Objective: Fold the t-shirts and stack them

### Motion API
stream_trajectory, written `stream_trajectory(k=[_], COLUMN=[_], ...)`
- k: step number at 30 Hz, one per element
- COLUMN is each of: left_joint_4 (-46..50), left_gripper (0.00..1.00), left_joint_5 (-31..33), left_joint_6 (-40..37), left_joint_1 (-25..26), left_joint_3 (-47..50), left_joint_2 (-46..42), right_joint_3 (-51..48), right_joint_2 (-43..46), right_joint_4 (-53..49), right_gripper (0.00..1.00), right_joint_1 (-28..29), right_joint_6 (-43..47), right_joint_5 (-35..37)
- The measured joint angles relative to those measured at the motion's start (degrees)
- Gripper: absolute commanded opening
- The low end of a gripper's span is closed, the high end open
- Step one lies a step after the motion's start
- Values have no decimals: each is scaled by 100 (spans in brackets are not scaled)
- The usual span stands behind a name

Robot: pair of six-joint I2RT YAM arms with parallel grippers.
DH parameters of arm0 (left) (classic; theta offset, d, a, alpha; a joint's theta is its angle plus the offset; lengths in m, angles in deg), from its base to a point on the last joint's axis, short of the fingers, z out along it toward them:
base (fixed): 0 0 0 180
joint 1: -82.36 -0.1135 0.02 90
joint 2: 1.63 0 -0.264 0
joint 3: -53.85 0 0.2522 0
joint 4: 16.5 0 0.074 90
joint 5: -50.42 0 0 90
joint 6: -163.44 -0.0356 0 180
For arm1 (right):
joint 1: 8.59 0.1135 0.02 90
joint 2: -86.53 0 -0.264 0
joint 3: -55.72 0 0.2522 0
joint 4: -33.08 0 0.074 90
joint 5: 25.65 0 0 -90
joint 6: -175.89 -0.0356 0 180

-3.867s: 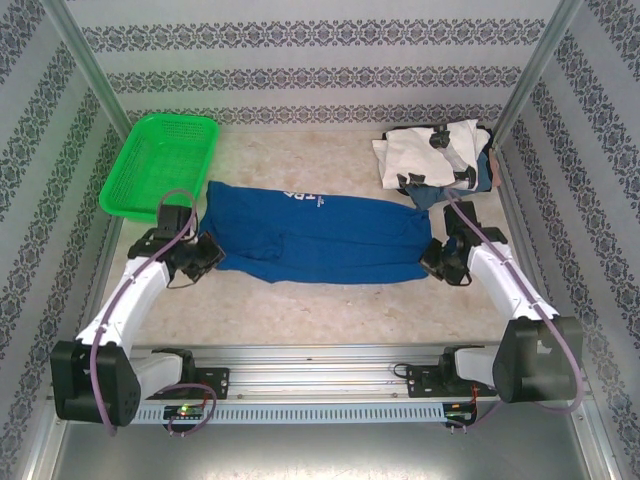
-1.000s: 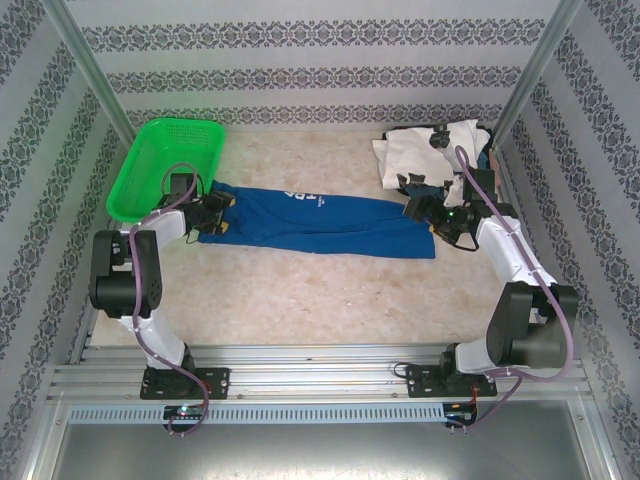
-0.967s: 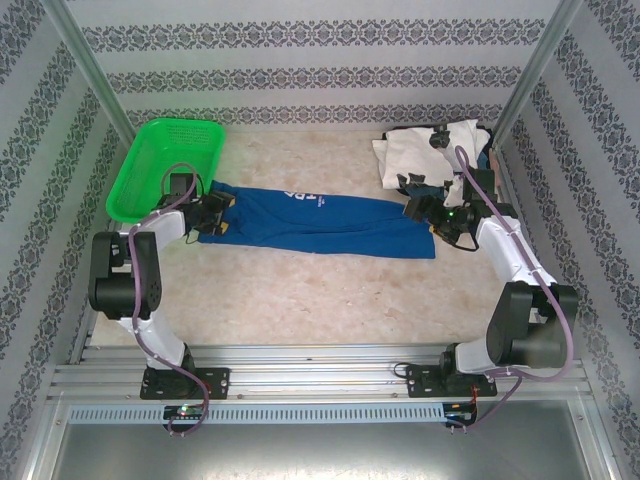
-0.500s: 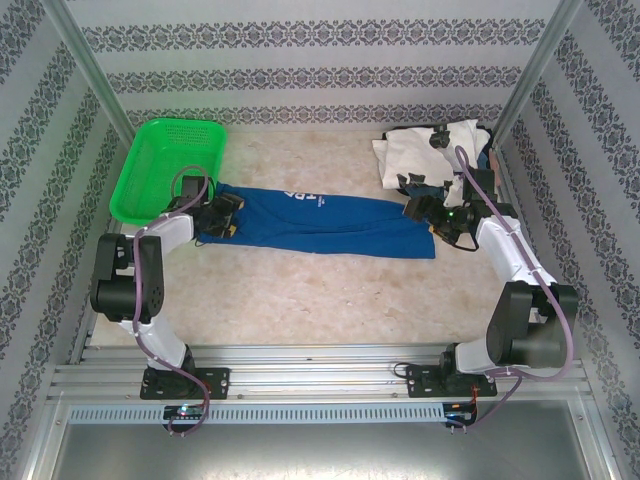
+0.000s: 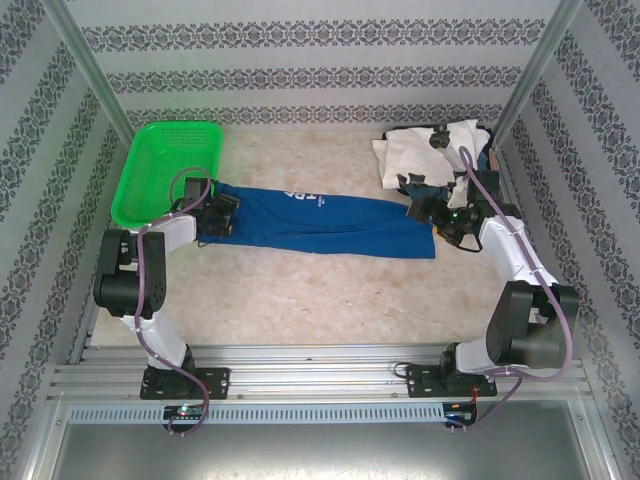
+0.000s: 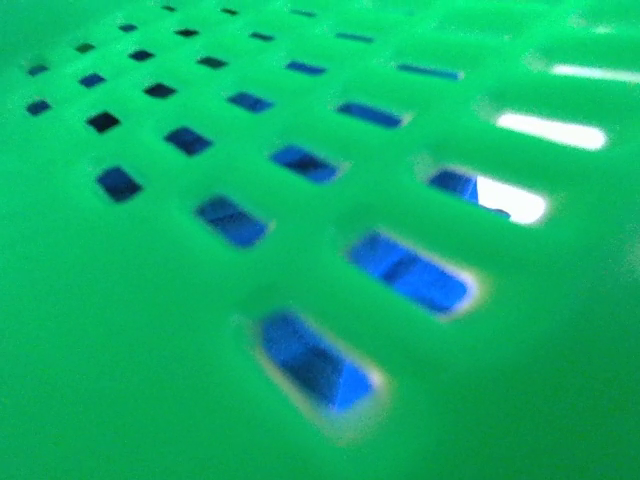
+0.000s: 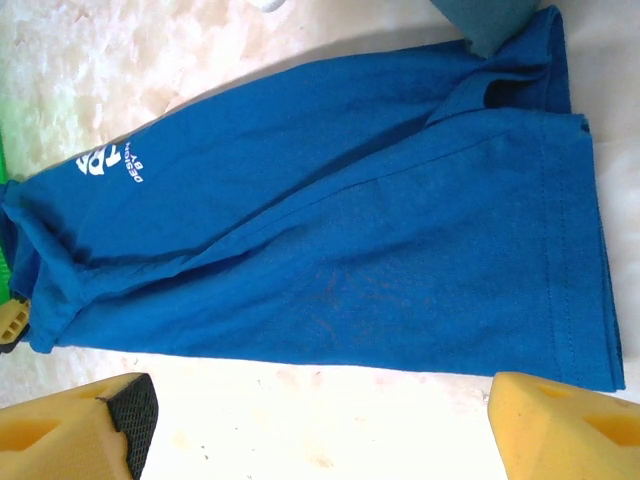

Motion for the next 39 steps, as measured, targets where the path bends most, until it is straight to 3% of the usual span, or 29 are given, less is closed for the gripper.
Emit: stream_trajectory(k=[10,16,23,39], left_joint_4=[-319,-361,-358,133], left_gripper=[34,26,0,0], left_joint_5=[289,297,251,-11], left_joint_6=[-17,-17,-28,-435], left_joint_1=[0,-4,-4,-168], left_joint_3=[-142,-175,-175,-4], left_joint_2=[223,258,258,-330], right_joint_3=[0,0,0,28], right_joint_2=[-39,-79,-120,-214], right_joint_4=[0,0,0,-50], right_gripper=[85,85,85,85], right_joint_1=[0,0,-2,-74], right_joint_6=[20,17,17,15], right_joint_5=[-28,-31,-24,221])
